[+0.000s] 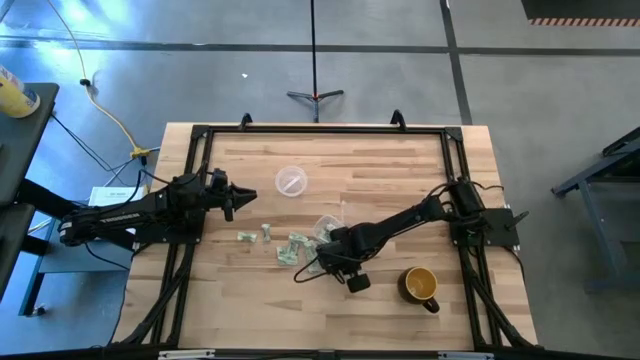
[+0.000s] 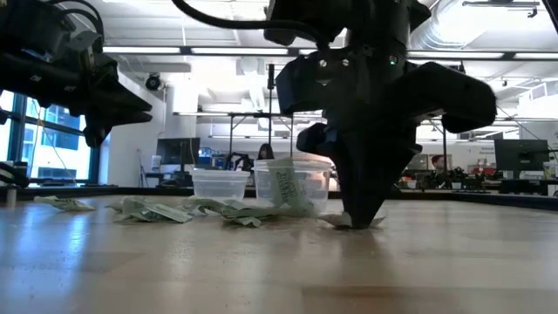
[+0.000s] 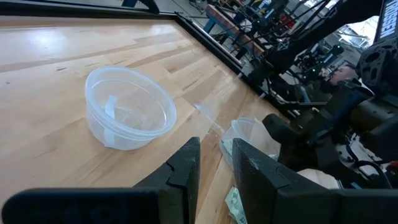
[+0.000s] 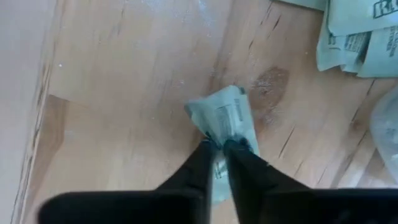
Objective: Pick and place items into bin
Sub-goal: Put the light green stevia packet into the transparent bin
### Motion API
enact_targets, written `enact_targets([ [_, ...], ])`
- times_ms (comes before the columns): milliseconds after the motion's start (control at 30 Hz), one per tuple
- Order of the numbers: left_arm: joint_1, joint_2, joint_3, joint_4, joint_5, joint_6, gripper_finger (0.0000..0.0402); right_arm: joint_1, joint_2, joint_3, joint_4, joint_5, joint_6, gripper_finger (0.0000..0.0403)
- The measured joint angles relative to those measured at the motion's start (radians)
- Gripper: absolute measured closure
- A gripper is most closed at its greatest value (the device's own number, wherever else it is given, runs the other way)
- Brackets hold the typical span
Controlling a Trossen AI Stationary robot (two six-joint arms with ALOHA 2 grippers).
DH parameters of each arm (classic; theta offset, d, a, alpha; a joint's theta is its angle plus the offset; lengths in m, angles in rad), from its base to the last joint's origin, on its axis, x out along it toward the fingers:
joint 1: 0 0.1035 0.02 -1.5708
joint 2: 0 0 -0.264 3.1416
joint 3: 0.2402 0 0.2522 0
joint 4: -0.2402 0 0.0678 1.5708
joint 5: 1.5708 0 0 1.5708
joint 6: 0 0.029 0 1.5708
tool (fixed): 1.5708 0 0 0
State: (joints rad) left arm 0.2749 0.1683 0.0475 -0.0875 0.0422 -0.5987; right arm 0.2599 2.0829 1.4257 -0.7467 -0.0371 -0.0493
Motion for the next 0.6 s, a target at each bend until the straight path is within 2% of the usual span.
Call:
enact_targets([
  [100,0.000,0.000,0.000,0.000,0.000,0.000,0.0273,0.019,-0.023,-0.004,-0.021,0.042,0.034,0.0398],
  [433,0.000,0.000,0.000,0.000,0.000,0.000,0.0273,0.031,-0.190,-0.004,-0.131,0.240,0.286,0.0400],
  [500,0.000,0.000,0.000,0.000,0.000,0.000,0.0273,-0.006,-0.209,-0.002,-0.117,0.242,0.349,0.0402],
  [600,0.000,0.000,0.000,0.000,0.000,0.000,0.0273,-0.086,-0.206,-0.004,-0.061,0.189,0.438,0.0401],
])
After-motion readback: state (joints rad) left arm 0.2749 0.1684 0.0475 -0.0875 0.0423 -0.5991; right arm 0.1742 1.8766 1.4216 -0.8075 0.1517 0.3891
